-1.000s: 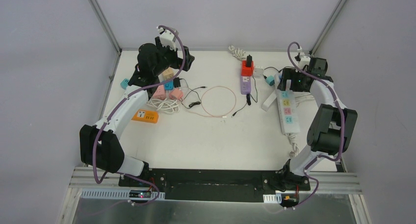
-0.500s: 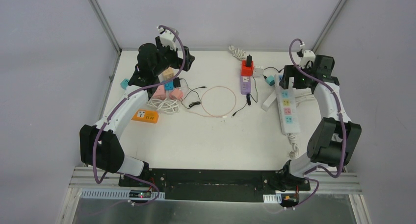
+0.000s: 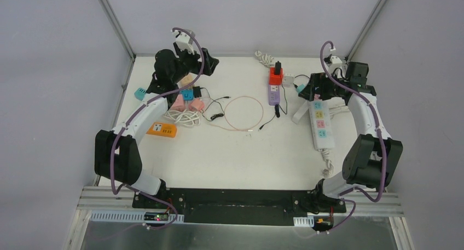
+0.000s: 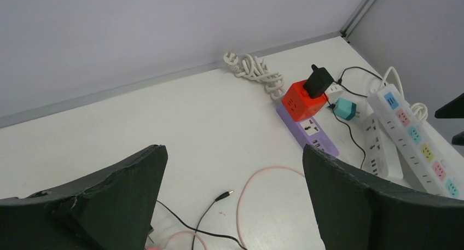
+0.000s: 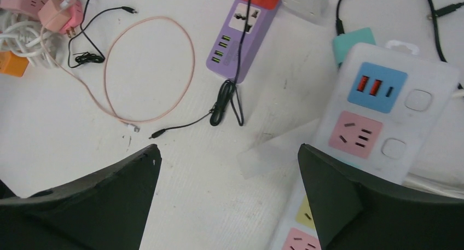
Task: Pull the plug off the socket
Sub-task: Place the socket at the center of the board, then move the socket to the center of the board.
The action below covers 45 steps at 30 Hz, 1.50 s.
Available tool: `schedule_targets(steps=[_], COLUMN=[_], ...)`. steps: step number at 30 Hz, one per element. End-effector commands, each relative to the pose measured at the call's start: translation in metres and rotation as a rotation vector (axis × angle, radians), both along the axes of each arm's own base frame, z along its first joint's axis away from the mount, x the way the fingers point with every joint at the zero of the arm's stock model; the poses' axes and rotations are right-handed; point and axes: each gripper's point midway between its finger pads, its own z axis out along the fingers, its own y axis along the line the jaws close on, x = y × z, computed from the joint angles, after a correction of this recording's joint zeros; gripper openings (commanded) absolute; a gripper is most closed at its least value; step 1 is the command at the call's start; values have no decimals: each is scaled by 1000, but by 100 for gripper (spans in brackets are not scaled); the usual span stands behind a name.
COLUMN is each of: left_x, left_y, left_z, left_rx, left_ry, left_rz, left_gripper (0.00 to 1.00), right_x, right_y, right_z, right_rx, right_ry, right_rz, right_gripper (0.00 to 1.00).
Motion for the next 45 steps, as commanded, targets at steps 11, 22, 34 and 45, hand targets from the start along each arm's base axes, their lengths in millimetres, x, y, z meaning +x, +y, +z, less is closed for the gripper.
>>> schedule_targets(steps=[11, 22, 34, 45], left_x=[3, 4, 5, 0], left_y=[-7, -10, -4, -3], left_z=[22, 22, 19, 22], left_rx=[-105, -127, -90, -86], left_ry=[-61, -60, -61, -73], left_rz=[-62, -73, -45, -46], left_gripper=[99, 99, 99, 99], right_x=[-7, 43, 96, 105], right_y=[97, 135, 115, 115], right_z=[-14, -46, -98, -137], right_rx=[-87, -274, -407, -402], right_ry=[-16, 2, 45, 140], right_rz=[242, -15, -374, -323], right_gripper=[100, 99, 91, 70])
